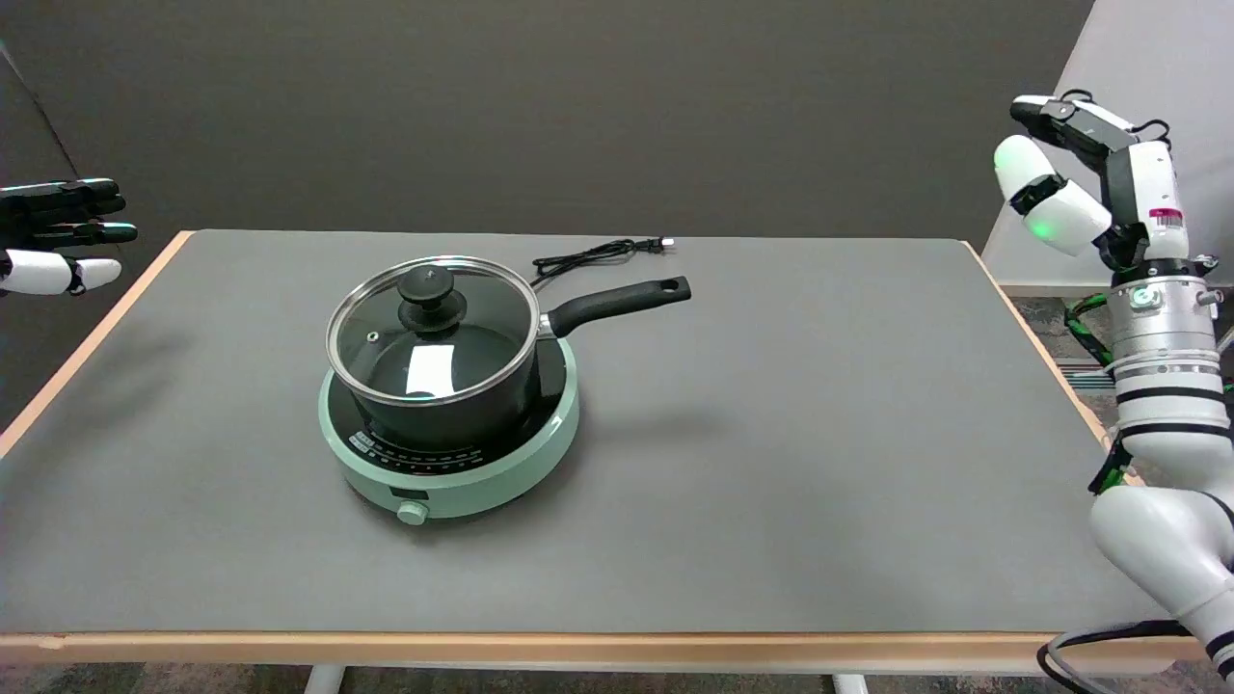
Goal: Pick up the pot lid.
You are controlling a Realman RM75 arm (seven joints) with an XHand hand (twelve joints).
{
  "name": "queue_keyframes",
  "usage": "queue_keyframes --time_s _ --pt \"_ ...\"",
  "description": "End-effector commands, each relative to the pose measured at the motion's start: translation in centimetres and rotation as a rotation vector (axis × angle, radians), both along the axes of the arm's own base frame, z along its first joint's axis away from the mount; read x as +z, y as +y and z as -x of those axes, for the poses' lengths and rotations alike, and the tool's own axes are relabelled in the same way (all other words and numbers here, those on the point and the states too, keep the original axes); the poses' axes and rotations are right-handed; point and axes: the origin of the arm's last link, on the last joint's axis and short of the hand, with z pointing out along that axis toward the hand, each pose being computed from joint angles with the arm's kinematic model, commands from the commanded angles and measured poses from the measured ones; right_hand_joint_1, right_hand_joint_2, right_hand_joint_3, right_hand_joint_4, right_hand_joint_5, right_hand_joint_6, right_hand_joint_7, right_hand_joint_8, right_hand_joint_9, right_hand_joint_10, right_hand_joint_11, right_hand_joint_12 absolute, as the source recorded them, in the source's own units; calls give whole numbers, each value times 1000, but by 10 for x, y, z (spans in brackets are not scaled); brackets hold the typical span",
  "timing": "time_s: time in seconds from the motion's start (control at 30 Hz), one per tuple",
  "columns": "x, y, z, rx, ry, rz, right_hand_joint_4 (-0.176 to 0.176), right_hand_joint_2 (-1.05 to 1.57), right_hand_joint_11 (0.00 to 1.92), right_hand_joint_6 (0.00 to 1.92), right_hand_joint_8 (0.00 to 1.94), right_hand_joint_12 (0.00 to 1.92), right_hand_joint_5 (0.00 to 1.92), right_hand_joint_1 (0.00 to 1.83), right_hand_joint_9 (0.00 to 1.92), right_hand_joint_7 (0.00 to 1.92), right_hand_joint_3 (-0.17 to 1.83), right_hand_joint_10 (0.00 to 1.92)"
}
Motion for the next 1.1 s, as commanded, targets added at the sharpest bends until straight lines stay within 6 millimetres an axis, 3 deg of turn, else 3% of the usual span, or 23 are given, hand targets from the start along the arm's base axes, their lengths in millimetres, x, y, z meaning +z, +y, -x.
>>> queue_keyframes --time_s 0.03,0.23,0.3,0.43,0.63,0.8,0.97,1.1 --pt "-18 -5 -30 10 282 -21 -1 686 294 304 209 634 603 491 509 568 761 313" --pt "-51 -14 -79 25 473 -73 6 677 308 298 208 652 598 503 516 571 765 314" --pt "-59 -22 -89 13 502 -107 27 652 340 298 185 699 599 521 537 591 810 329" --pt "-84 -51 -102 -42 544 -189 54 658 358 270 201 709 575 527 553 578 789 322" --pt "-132 -89 -124 -84 727 -221 55 623 364 221 193 715 498 547 545 542 821 311" --pt "-177 -127 -125 -100 802 -311 67 544 373 170 173 721 371 571 527 467 881 300" --pt "-209 -167 -123 -105 716 -419 63 527 376 163 171 717 313 579 514 408 881 279" --pt "-243 -198 -109 -159 611 -456 61 525 380 163 171 728 310 582 512 409 882 277"
